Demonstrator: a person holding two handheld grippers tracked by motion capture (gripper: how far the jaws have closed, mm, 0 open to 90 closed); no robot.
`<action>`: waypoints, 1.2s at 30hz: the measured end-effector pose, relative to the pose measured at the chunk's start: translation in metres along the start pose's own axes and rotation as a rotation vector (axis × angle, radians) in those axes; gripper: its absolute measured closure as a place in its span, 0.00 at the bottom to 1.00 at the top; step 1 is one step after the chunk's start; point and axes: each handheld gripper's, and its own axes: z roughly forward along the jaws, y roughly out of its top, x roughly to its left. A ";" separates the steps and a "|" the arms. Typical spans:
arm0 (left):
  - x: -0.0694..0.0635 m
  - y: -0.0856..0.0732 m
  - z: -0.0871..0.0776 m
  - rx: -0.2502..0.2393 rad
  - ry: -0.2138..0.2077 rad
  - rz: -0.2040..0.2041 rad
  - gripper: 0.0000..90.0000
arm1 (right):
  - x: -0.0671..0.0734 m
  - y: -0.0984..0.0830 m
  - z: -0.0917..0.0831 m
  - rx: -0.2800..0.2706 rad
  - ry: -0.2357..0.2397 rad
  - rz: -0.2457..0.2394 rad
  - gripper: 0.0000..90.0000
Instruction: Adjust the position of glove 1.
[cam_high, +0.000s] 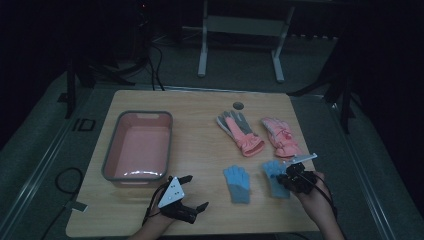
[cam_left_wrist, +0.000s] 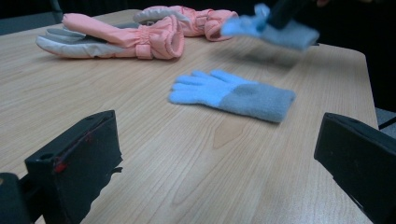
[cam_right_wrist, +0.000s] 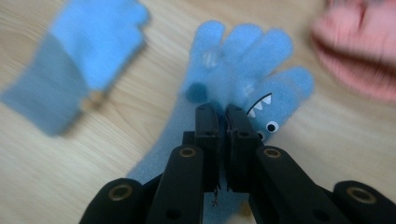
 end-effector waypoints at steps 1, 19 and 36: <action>0.000 0.000 0.000 0.001 -0.001 -0.001 0.01 | 0.003 0.005 -0.004 -0.007 0.000 -0.008 0.95; 0.000 0.000 0.000 -0.002 0.001 0.003 0.01 | 0.071 0.053 0.008 -0.032 0.127 -0.086 0.95; -0.001 0.000 0.000 -0.001 -0.001 0.007 0.01 | 0.093 0.044 0.052 0.048 0.146 -0.048 0.94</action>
